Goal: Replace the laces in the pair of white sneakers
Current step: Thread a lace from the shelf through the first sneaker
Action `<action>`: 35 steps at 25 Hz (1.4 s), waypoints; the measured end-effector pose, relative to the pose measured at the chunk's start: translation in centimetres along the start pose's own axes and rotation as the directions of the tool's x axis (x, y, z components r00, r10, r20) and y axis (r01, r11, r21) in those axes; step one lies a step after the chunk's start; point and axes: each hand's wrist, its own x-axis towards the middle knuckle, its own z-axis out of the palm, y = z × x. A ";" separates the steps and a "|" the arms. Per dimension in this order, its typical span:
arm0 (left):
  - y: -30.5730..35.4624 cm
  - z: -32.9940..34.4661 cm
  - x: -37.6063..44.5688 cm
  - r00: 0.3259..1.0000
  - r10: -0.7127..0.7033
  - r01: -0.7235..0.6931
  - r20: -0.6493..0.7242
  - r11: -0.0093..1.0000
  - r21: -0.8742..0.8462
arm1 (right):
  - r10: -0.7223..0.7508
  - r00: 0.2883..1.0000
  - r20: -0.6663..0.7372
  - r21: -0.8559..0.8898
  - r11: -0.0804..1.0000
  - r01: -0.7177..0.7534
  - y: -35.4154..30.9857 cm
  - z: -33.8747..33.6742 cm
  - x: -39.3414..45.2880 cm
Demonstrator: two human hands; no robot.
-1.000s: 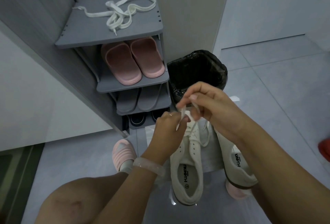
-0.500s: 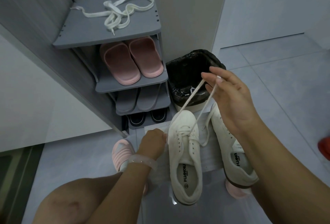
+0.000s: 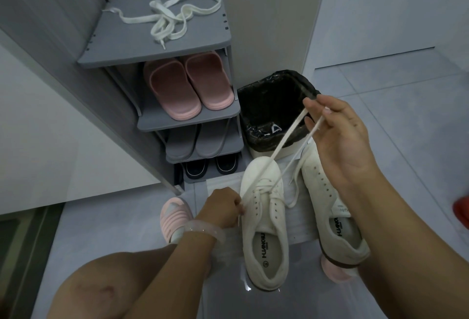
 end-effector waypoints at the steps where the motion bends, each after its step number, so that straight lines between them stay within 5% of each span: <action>1: 0.2 -0.1 0.0 0.999 0.015 -0.015 -0.035 1.000 0.017 | 0.003 1.000 0.000 0.005 1.000 -0.003 0.0 -0.1 0.1; 5: 1.1 -0.6 0.0 0.987 -0.062 -0.019 -0.150 0.874 -0.486 | 0.092 0.995 0.030 -0.377 0.923 -0.074 0.3 -0.1 -0.1; 8: 1.7 -0.5 0.1 0.994 -0.069 0.000 -0.080 0.757 -0.653 | 0.354 0.935 0.034 -0.809 0.559 -0.182 1.9 -0.5 -0.8; 11: 1.6 0.0 0.4 0.996 -0.070 0.012 -0.059 0.738 -0.675 | 0.515 0.856 0.050 -0.997 0.083 0.009 4.3 -2.1 -1.4; 14: 1.0 0.4 0.8 0.993 -0.032 -0.037 -0.114 0.832 -0.554 | 0.524 0.852 0.014 -0.993 -0.091 0.072 4.8 -2.8 -1.6; 20: 0.7 0.6 1.3 0.972 0.029 -0.090 -0.232 0.963 -0.254 | 0.550 0.835 0.019 -0.980 -0.155 0.124 5.4 -3.4 -1.4; 22: 0.9 0.6 1.5 0.955 0.114 -0.128 -0.273 0.991 -0.036 | 0.565 0.825 0.021 -0.973 -0.178 0.147 5.6 -3.6 -1.6; 26: 1.9 1.2 1.3 0.897 0.307 -0.245 -0.318 0.944 0.222 | 0.439 0.897 0.055 -0.959 -0.226 0.170 5.9 -3.5 -1.6; 28: 1.9 1.7 1.4 0.905 0.277 -0.233 -0.321 0.958 0.170 | 0.363 0.913 0.188 -0.957 -0.141 0.253 6.1 -3.0 -1.7; 30: 1.7 1.7 1.6 0.931 0.163 -0.182 -0.326 0.983 -0.029 | 0.409 0.854 0.320 -0.934 -0.015 0.357 6.8 -2.1 -2.6; 32: 1.4 1.6 1.7 0.944 0.044 -0.128 -0.328 0.963 -0.239 | 0.460 0.825 0.327 -0.919 -0.049 0.391 8.0 -1.4 -3.8; 35: 1.1 1.6 1.7 0.967 -0.023 -0.070 -0.253 0.933 -0.354 | 0.431 0.880 0.200 -0.952 -0.127 0.279 8.9 -1.4 -4.1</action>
